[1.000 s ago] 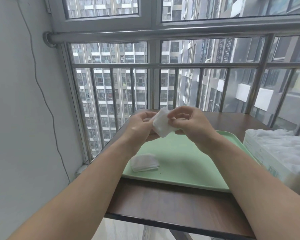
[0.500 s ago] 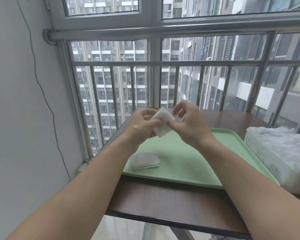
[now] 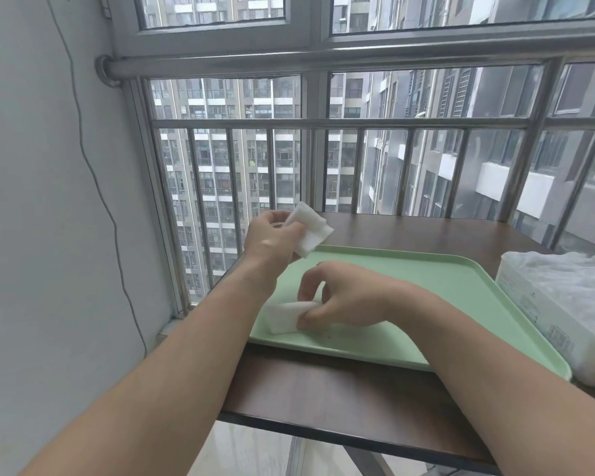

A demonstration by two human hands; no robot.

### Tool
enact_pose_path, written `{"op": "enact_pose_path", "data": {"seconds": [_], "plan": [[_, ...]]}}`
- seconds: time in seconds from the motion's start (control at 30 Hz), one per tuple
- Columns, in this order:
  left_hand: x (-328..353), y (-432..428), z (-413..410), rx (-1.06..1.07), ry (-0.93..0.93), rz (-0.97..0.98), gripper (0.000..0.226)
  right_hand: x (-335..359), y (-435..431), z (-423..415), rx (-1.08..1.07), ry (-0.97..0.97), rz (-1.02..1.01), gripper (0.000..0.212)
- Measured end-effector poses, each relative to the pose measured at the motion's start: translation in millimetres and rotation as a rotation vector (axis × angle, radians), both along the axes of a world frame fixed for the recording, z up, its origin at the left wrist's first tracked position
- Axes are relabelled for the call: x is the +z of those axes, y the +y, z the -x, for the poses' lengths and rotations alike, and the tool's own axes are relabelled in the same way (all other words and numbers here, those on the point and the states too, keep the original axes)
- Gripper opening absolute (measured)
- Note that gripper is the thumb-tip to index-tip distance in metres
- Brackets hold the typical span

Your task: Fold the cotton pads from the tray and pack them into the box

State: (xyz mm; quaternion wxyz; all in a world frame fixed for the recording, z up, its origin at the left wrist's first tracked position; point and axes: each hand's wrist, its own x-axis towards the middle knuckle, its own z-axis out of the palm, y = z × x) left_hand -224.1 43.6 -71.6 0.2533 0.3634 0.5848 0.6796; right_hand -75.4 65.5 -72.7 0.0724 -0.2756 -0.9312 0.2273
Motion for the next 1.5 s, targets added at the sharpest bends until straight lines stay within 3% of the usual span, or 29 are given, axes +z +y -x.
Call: {"op": "enact_pose_path", "data": {"seconds": [0.33,0.6,0.73,0.8,1.03,1.23,1.5], "plan": [[0,-1,-1,-0.029,-0.017,0.012,0.022,2,11,-12,-0.024,0.258,0.381,0.035],[0,-4,-3,-0.045,0.016,0.032,0.017,14,21,-20,-0.079,0.562,0.388,0.005],[0,-5,-4,-0.128,-0.063,0.012,0.003,18,26,-24,-0.14,0.755,0.375,0.014],[0,-4,-3,-0.163,-0.056,0.028,0.008,20,26,-27,-0.141,0.794,0.384,0.022],[10,-12,-14,-0.478,-0.023,0.025,0.028,28,27,-29,-0.3,0.816,0.263,0.054],[31,-22,-28,-0.533,-0.069,-0.056,0.021,52,18,-37,-0.342,0.805,0.166,0.047],[41,-30,-51,-0.543,-0.072,-0.022,0.018,70,2,-69,-0.405,0.666,0.07,0.04]]}}
